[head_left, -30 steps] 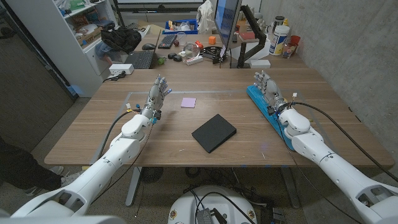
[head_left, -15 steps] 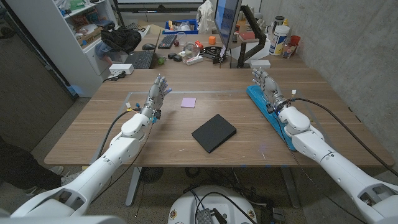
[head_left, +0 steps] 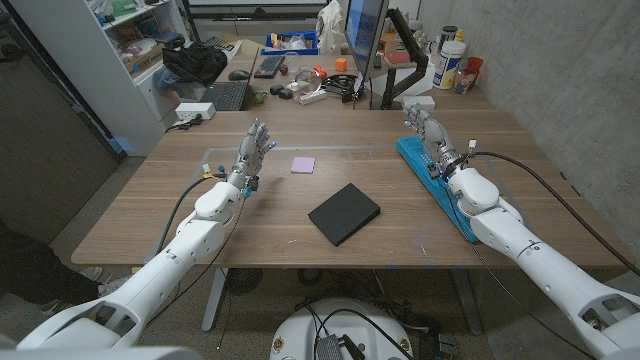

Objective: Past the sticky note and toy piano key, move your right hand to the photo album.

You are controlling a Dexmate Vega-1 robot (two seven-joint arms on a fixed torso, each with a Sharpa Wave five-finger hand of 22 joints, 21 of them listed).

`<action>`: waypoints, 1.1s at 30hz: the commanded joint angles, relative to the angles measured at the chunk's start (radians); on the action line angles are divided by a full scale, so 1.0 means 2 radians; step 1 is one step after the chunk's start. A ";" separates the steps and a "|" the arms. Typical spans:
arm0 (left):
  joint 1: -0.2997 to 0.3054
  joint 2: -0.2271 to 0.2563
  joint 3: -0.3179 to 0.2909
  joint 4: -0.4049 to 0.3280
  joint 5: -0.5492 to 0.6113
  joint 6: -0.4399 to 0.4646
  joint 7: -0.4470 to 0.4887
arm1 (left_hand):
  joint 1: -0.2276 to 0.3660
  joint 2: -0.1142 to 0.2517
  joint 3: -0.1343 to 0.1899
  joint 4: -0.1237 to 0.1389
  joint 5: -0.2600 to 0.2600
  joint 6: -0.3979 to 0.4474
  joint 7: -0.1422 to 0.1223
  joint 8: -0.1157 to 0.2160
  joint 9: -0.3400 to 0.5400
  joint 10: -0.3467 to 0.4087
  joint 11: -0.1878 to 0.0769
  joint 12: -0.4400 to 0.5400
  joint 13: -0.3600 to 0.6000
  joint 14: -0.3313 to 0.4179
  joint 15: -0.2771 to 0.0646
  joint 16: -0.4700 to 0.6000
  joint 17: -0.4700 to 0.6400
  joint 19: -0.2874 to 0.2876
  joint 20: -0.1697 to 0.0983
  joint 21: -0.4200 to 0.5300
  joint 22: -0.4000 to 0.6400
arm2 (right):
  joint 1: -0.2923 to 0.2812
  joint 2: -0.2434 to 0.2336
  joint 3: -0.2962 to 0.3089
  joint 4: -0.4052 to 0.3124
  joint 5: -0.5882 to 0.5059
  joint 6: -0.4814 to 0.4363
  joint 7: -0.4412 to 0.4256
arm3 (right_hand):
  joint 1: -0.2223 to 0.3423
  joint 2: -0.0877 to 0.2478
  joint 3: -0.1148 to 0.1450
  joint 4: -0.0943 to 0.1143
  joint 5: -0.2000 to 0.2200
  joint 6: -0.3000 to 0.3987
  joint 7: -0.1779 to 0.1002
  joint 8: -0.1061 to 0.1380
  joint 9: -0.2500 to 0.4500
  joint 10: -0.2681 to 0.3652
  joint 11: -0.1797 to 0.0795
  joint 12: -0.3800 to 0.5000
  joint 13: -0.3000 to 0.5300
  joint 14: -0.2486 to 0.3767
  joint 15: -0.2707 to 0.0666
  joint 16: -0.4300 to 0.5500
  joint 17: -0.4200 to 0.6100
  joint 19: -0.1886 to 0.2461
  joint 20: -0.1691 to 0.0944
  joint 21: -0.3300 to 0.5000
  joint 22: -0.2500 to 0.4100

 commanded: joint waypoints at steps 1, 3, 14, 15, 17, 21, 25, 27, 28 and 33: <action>0.000 0.001 0.000 0.001 0.001 -0.003 -0.001 | -0.001 0.062 -0.002 0.001 0.005 -0.153 -0.001 0.003 0.001 -0.159 -0.002 0.002 0.001 -0.202 -0.026 0.002 0.001 -0.178 -0.049 0.002 0.002 | -0.003 -0.008 0.001 -0.019 -0.020 0.012 -0.005 | 0.004 0.023 0.001 -0.002 0.002 0.005 0.000 0.003 0.002 0.004 0.001 0.003 0.002 0.002 -0.001 0.003 0.000 0.001 -0.022 -0.001 0.001; 0.000 0.000 -0.001 0.001 0.000 -0.004 -0.001 | -0.001 0.062 -0.002 0.001 0.005 -0.153 -0.001 0.003 0.001 -0.160 -0.002 0.002 0.001 -0.202 -0.026 0.002 0.001 -0.178 -0.049 0.002 0.002 | -0.003 -0.008 0.001 -0.020 -0.022 0.016 -0.004 | 0.004 0.023 0.001 -0.003 0.002 0.006 0.000 0.003 0.002 0.004 0.001 0.003 0.002 0.002 -0.001 0.003 0.000 0.001 -0.022 -0.001 0.001; -0.002 0.000 -0.001 0.005 -0.001 -0.005 -0.005 | -0.001 0.062 -0.003 0.001 0.006 -0.154 -0.001 0.003 0.001 -0.159 -0.002 0.003 0.001 -0.202 -0.026 0.002 0.001 -0.178 -0.049 0.002 0.002 | -0.005 -0.011 0.002 -0.038 -0.043 0.031 -0.009 | 0.007 0.024 0.002 -0.005 0.002 0.011 0.000 0.005 0.002 0.007 0.000 0.003 0.002 0.004 -0.003 0.004 0.000 0.001 -0.023 -0.002 0.001; -0.002 0.000 -0.001 0.005 -0.001 -0.005 -0.005 | -0.001 0.062 -0.004 0.001 0.006 -0.154 -0.001 0.003 0.001 -0.160 -0.002 0.003 0.001 -0.202 -0.025 0.002 0.001 -0.178 -0.049 0.002 0.002 | -0.006 -0.011 0.003 -0.041 -0.043 0.030 -0.011 | 0.007 0.025 0.002 -0.005 0.002 0.011 0.000 0.005 0.002 0.007 0.000 0.003 0.002 0.004 -0.003 0.004 0.000 0.001 -0.023 -0.002 0.001; -0.002 0.000 -0.001 0.005 -0.001 -0.005 -0.005 | -0.001 0.062 -0.004 0.001 0.006 -0.154 -0.001 0.003 0.001 -0.160 -0.002 0.003 0.001 -0.202 -0.025 0.002 0.001 -0.178 -0.049 0.002 0.002 | -0.004 -0.011 0.002 -0.039 -0.048 0.038 -0.007 | 0.008 0.025 0.002 -0.006 0.002 0.012 0.000 0.005 0.002 0.007 -0.001 0.003 0.002 0.004 -0.003 0.004 0.000 0.002 -0.023 -0.002 0.001; -0.002 0.000 -0.002 0.006 -0.002 -0.006 -0.007 | -0.001 0.062 -0.004 0.001 0.006 -0.154 -0.001 0.003 0.001 -0.160 -0.002 0.002 0.001 -0.202 -0.025 0.002 0.001 -0.178 -0.049 0.002 0.002 | -0.004 -0.012 0.002 -0.042 -0.057 0.038 -0.012 | 0.009 0.025 0.002 -0.007 0.002 0.014 0.000 0.005 0.002 0.009 -0.002 0.004 0.002 0.006 -0.003 0.004 0.000 0.002 -0.023 -0.002 0.001; -0.002 0.001 -0.002 0.007 -0.002 -0.007 -0.007 | -0.001 0.062 -0.004 0.001 0.006 -0.154 -0.001 0.004 0.001 -0.160 -0.002 0.002 0.001 -0.202 -0.025 0.003 0.001 -0.178 -0.049 0.003 0.001 | -0.006 -0.015 0.003 -0.049 -0.070 0.039 -0.018 | 0.009 0.025 0.002 -0.007 0.002 0.015 0.000 0.005 0.002 0.010 -0.002 0.004 0.002 0.006 -0.003 0.004 0.000 0.003 -0.023 -0.003 0.001; -0.002 0.001 -0.003 0.007 -0.003 -0.007 -0.007 | -0.001 0.062 -0.005 0.001 0.006 -0.154 -0.001 0.004 0.001 -0.160 -0.002 0.002 0.001 -0.202 -0.025 0.003 0.001 -0.178 -0.049 0.003 0.001 | -0.005 -0.016 0.002 -0.049 -0.077 0.045 -0.018 | 0.010 0.025 0.002 -0.008 0.002 0.016 0.000 0.005 0.002 0.010 -0.003 0.004 0.002 0.006 -0.003 0.004 0.000 0.003 -0.023 -0.003 0.001; -0.002 0.001 -0.003 0.008 -0.003 -0.007 -0.007 | -0.001 0.062 -0.005 0.001 0.006 -0.154 0.000 0.004 0.001 -0.160 -0.002 0.003 0.001 -0.202 -0.025 0.003 0.001 -0.178 -0.049 0.002 0.001 | -0.006 -0.016 0.002 -0.053 -0.080 0.044 -0.021 | 0.010 0.025 0.002 -0.008 0.002 0.016 0.000 0.005 0.002 0.011 -0.001 0.004 0.002 0.007 -0.003 0.004 0.000 0.003 -0.023 -0.003 0.001; -0.003 0.000 -0.003 0.010 -0.002 -0.009 -0.008 | -0.001 0.062 -0.005 0.001 0.006 -0.153 0.000 0.004 0.001 -0.160 -0.002 0.003 0.001 -0.202 -0.025 0.003 0.001 -0.178 -0.049 0.003 0.001 | -0.006 -0.016 0.002 -0.057 -0.092 0.057 -0.021 | 0.010 0.026 0.002 -0.008 0.001 0.017 -0.001 0.005 0.002 0.012 -0.003 0.004 0.002 0.008 -0.004 0.004 0.000 0.004 -0.024 -0.003 0.001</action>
